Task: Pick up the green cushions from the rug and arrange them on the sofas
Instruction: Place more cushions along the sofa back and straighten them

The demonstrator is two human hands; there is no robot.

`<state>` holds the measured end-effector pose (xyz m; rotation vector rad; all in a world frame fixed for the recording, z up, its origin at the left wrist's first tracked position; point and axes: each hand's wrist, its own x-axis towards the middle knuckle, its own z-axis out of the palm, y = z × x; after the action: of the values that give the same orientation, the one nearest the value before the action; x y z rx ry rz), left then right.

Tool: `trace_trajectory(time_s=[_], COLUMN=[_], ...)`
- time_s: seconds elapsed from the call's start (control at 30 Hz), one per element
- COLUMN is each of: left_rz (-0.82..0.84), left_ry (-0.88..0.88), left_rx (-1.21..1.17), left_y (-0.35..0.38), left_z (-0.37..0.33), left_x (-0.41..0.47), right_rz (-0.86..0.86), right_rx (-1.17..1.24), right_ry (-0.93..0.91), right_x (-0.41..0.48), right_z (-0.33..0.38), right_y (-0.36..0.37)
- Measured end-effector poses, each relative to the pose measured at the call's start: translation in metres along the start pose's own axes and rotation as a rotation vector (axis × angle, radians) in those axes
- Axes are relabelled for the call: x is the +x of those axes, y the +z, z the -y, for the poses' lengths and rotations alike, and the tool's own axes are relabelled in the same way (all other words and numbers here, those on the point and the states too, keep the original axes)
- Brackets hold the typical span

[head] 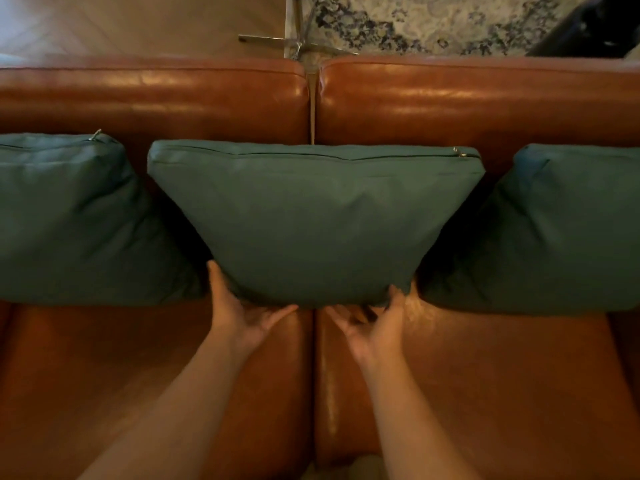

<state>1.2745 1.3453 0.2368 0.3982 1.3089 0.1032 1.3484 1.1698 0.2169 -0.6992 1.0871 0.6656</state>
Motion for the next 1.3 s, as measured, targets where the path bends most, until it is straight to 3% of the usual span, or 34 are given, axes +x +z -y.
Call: trace_trajectory(time_s=[0.03,0.1,0.2,0.27,0.33,0.4,0.47,0.57,0.67,0.73,1.07,1.2,1.3], left_rz=[0.057,0.009,-0.19,-0.378,-0.406,-0.321,-0.345,-0.292,-0.28,-0.291,-0.33,-0.287,-0.217], left_ry=[0.006,-0.008,0.127,0.438,0.872,1.292,1.548,1.516,1.457,1.452,1.32,1.243,1.241], left_rx=[0.021,0.063,0.219,0.392,0.558,0.833,1.312,1.839,2.037,2.099,2.146,2.065,1.729], left_y=[0.006,0.01,-0.001,-0.01,-0.005,0.011,0.028,0.05,0.056,0.051,0.028,0.023,0.024], left_z=[0.002,-0.001,-0.016,-0.026,-0.036,-0.049,-0.065,-0.083,-0.09,-0.094,-0.134,-0.143,-0.14], left_x=[-0.005,0.004,0.02,0.009,-0.026,-0.058,-0.061,-0.046,-0.037,-0.035,-0.043,-0.046,-0.052], right_rz=[0.031,0.009,-0.127,-0.272,-0.328,-0.154,0.014,0.081,0.149,0.176,-0.182,-0.221,-0.192], right_rx=[0.007,-0.037,-0.372,-0.605,-0.823,-1.028,-1.276,-1.747,-2.12,-2.226,-2.344,-2.351,-2.02], right_ry=[-0.036,-0.116,-0.371,-0.791,-1.262,-1.649,-1.804,-1.654,-1.449,-1.375,-1.368,-1.319,-1.364], right_x=[0.004,0.017,0.016,0.0,-0.028,-0.063,-0.073,-0.082,-0.067,-0.058,-0.05,-0.053,-0.058], right_z=[-0.003,-0.004,0.01,0.016,0.019,0.016,0.012,0.001,-0.007,-0.004,0.104,0.135,0.143], right_y=[0.0,-0.002,-0.012,-0.017,-0.004,0.029,0.072,0.134,0.156,0.153,0.104,0.091,0.083])
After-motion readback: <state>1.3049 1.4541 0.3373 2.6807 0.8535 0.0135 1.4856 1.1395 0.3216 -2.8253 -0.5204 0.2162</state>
